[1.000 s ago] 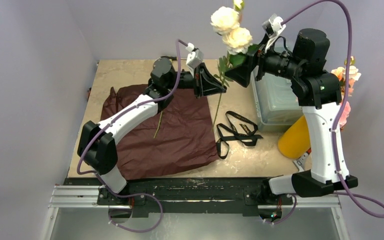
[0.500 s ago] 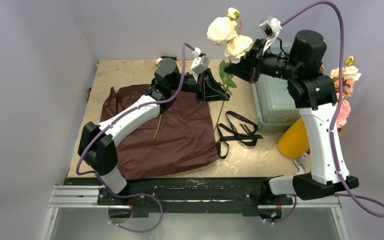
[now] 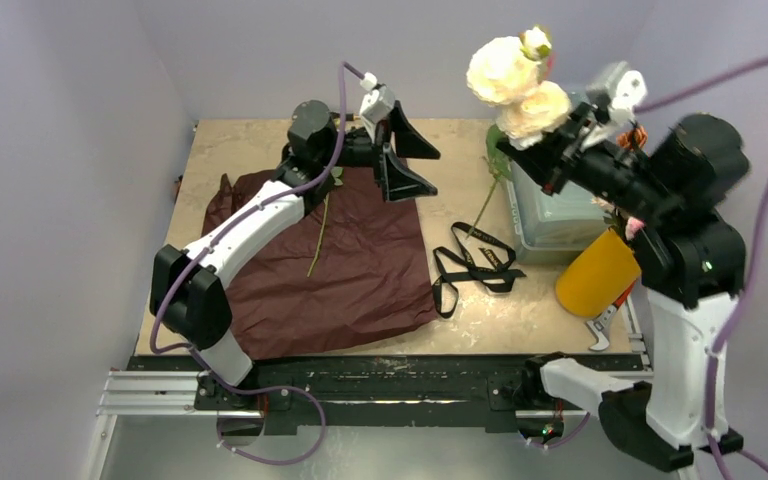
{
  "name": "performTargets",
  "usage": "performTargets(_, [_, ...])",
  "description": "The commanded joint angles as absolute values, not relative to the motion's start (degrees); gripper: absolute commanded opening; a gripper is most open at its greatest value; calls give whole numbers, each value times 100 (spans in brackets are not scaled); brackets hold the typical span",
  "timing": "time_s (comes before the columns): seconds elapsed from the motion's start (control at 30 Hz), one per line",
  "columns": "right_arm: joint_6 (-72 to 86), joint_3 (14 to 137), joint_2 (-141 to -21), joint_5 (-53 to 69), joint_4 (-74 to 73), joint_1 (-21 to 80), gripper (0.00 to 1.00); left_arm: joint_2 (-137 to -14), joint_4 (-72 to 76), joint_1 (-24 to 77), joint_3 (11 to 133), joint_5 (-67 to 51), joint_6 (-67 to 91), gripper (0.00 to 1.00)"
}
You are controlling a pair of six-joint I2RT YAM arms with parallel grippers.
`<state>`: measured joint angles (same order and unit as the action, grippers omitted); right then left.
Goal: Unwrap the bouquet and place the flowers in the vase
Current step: Pick up the fake flower from the wrapping paper, then insert the fake flower into the vase.
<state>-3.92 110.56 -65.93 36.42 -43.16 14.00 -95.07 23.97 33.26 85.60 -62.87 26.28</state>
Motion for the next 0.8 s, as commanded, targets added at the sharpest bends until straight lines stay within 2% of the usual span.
performTargets(0.0, [-1170,11392,-6114,2759,-4587,1203,0,-9522,3128,2978,8471,-6045,3444,100])
performTargets(0.17, [-1278,11742,-5871,2520,-4467,587,0,-9588,3150,2953,8366,-5797,3379,100])
performTargets(0.4, [-934,12235,-5690,2133,-3425,-422,0,-9595,3294,2966,8185,-5742,3402,100])
performTargets(0.6, [-442,11987,-5545,1664,-1677,-1229,0,-9572,3636,2988,8025,-5756,3571,100])
performTargets(0.77, [-690,12441,-5865,1100,-1480,-1587,0,-9476,3739,2988,7912,-5762,3542,100])
